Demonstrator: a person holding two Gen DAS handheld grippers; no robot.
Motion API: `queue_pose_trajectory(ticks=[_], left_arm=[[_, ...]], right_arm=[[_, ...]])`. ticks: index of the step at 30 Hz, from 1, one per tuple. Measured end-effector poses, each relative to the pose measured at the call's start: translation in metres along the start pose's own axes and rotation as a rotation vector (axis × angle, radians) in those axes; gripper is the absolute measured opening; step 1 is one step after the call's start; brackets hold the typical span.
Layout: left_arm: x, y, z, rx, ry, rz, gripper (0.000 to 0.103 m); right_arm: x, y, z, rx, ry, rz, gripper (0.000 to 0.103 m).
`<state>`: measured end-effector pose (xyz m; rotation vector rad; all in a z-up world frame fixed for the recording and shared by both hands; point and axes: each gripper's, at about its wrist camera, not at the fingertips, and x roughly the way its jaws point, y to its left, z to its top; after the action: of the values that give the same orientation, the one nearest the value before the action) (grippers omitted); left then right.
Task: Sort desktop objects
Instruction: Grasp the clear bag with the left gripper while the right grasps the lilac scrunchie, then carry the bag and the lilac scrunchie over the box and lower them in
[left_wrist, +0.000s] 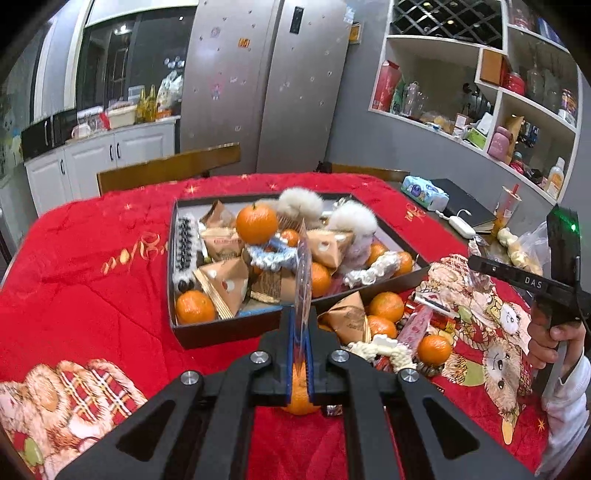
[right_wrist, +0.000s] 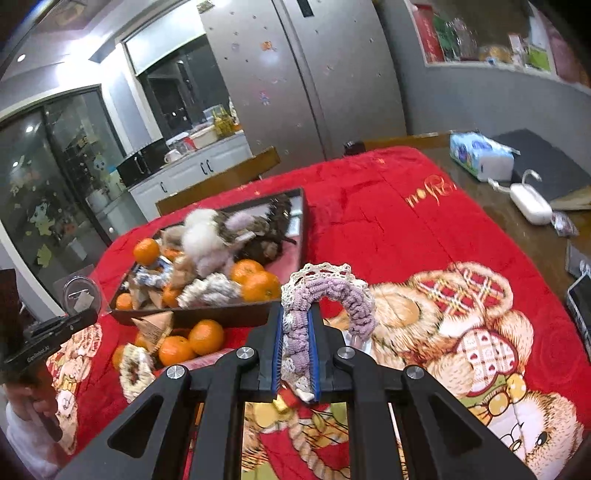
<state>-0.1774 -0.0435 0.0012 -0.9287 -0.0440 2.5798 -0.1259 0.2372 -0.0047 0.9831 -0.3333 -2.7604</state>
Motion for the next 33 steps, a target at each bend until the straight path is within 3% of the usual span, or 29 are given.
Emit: queue_pose_trajectory(ticks=[12, 19, 27, 33], left_arm=[[-0.037, -0.010, 0.040, 0.063, -0.065, 0.032, 0.005], [-0.035, -0.004, 0.072, 0.061, -0.072, 0.044, 0.005], [-0.007, 0.018, 0.116, 0.022, -0.090, 0.062, 0.005], [0.057, 0.044, 0.145, -0.041, -0.015, 0.041, 0.005]], right_arm=[[-0.012, 0.051, 0.042, -0.083, -0.022, 0.073, 0.012], [-0.006, 0.082, 0.077, -0.130, -0.026, 0.123, 0.012], [0.029, 0.113, 0.113, -0.168, -0.021, 0.178, 0.013], [0.076, 0.125, 0.132, -0.183, 0.002, 0.212, 0.013]])
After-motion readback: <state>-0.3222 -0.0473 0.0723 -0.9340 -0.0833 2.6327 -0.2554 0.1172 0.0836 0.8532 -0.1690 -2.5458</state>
